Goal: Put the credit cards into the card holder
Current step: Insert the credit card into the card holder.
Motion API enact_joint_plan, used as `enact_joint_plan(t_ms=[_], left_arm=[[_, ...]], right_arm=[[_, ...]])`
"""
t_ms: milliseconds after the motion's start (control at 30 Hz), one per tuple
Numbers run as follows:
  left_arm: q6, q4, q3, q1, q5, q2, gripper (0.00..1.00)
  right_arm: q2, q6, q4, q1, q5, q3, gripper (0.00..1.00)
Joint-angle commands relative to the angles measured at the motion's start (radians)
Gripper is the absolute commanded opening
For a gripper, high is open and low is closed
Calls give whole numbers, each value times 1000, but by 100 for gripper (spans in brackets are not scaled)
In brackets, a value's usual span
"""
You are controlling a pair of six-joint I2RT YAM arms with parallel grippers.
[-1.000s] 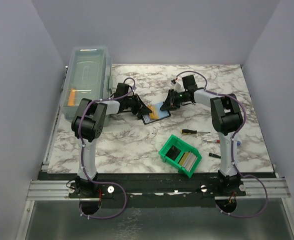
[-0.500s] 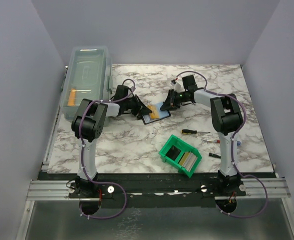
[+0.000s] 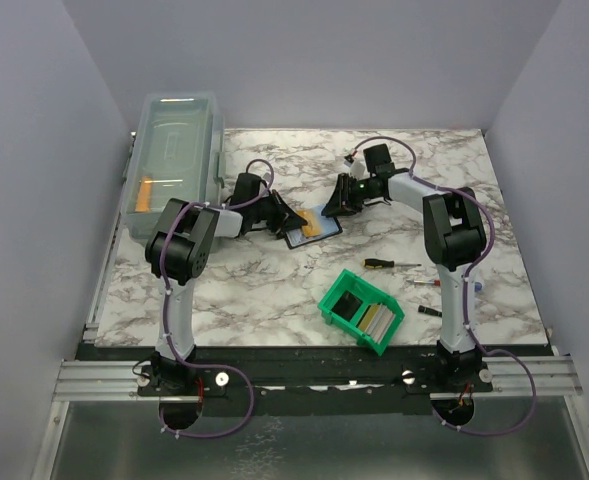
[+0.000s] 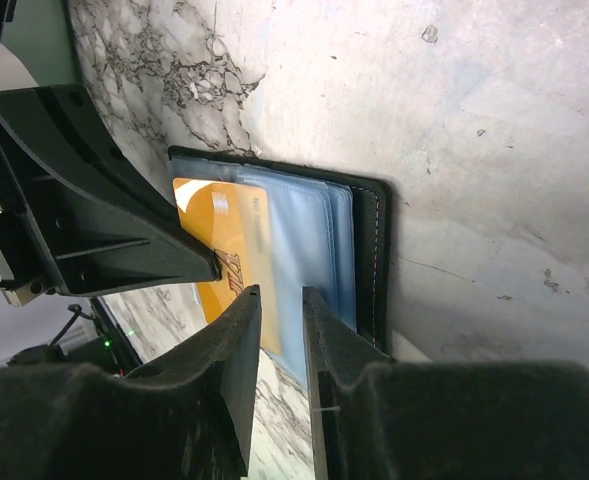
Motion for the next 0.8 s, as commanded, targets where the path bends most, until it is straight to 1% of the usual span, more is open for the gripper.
enact_joint_plan(t_ms=[0,167,267,400,533,633,767], left_arm=[[11,-11,-32,-9,-107,21,0],[3,-6,-31,-25,-136,21,0],[-8,-1,-36,-39,-183,14,0],[-25,8,-38,-48,-222,12,0],[-20,10,-19,-49,-198,29,0],[-12,10,-13,-51,-177,35,0],[7,8,7,-56,-118,51,0]], right_arm=[[2,-42,-68,-7,92,2,28],[-10,-30,-40,-7,89,-44,28],[-26,-29,-48,-7,99,-51,28],[-71,-16,-56,-23,133,-55,31],[-76,-45,-70,-40,117,-36,36],[-61,-63,-84,-41,107,-29,36],[-29,-71,-60,-40,45,-36,35]])
